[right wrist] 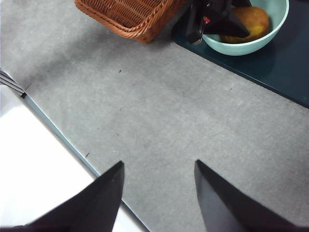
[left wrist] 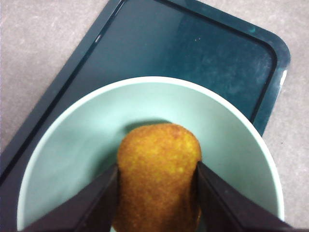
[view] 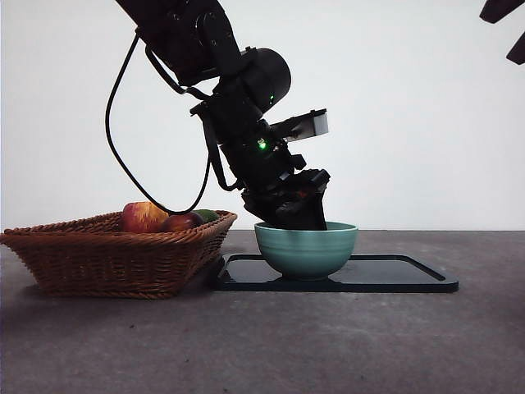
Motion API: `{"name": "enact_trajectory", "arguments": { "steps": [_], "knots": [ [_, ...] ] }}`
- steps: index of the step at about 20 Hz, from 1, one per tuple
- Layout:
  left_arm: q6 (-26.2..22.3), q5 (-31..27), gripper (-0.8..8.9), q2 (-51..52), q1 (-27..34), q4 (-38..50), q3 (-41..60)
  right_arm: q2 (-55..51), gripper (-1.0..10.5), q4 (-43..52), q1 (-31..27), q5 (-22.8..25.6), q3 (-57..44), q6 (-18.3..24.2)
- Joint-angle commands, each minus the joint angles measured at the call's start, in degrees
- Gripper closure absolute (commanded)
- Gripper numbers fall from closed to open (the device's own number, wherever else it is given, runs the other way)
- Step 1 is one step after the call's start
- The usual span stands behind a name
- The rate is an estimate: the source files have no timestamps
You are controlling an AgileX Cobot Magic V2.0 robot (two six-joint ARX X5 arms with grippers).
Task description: Pick up the wifruite, put it on the bowl, pick up the plate, put it on desk
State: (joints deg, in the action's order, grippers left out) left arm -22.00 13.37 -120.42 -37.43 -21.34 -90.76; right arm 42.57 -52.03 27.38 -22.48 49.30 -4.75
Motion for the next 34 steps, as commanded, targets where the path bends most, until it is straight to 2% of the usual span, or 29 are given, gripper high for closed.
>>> {"name": "enact_trajectory", "arguments": {
  "steps": [1,4,8,12,16,19,22,24,29,34],
  "knots": [
    [-0.92,-0.31,6.32,-1.97,-0.52,0.22,-1.53,0.31,7.2,0.33,0.42,-0.07,0.28,-0.35],
    [0.81,-0.28,6.32,-0.52,-0.24,0.15,-1.66,0.31,7.2,0.35,0.42,-0.07,0.28,-0.31],
    [4.31,-0.26,6.31,6.6,0.76,0.28,-1.81,0.31,7.2,0.5,0.42,-0.07,0.28,-0.11],
    [12.87,-0.28,6.31,17.57,1.86,-0.87,-1.81,0.31,7.2,1.01,0.42,-0.07,0.28,-0.11],
    [21.88,-0.57,6.31,29.51,3.26,-6.47,-1.81,0.26,7.2,1.05,0.42,-0.04,0.28,-0.09],
    [25.24,-6.71,6.31,35.85,4.61,-12.66,-1.81,0.28,7.2,1.07,0.42,-0.02,0.28,0.46],
    [29.2,-8.76,6.31,39.98,7.04,-19.78,-1.6,0.28,7.2,1.22,0.39,-0.02,0.28,0.79],
    [30.69,-10.88,6.31,40.89,7.98,-21.33,-0.94,0.28,7.2,1.51,0.39,-0.04,0.28,0.79],
    [35.34,-14.78,6.32,43.32,10.51,-19.82,6.47,0.28,7.2,2.29,0.39,-0.02,0.28,0.81],
    [40.35,-16.87,6.32,43.45,12.04,-8.72,22.05,0.28,7.2,2.69,0.39,-0.02,0.28,0.94]
  ]
}}
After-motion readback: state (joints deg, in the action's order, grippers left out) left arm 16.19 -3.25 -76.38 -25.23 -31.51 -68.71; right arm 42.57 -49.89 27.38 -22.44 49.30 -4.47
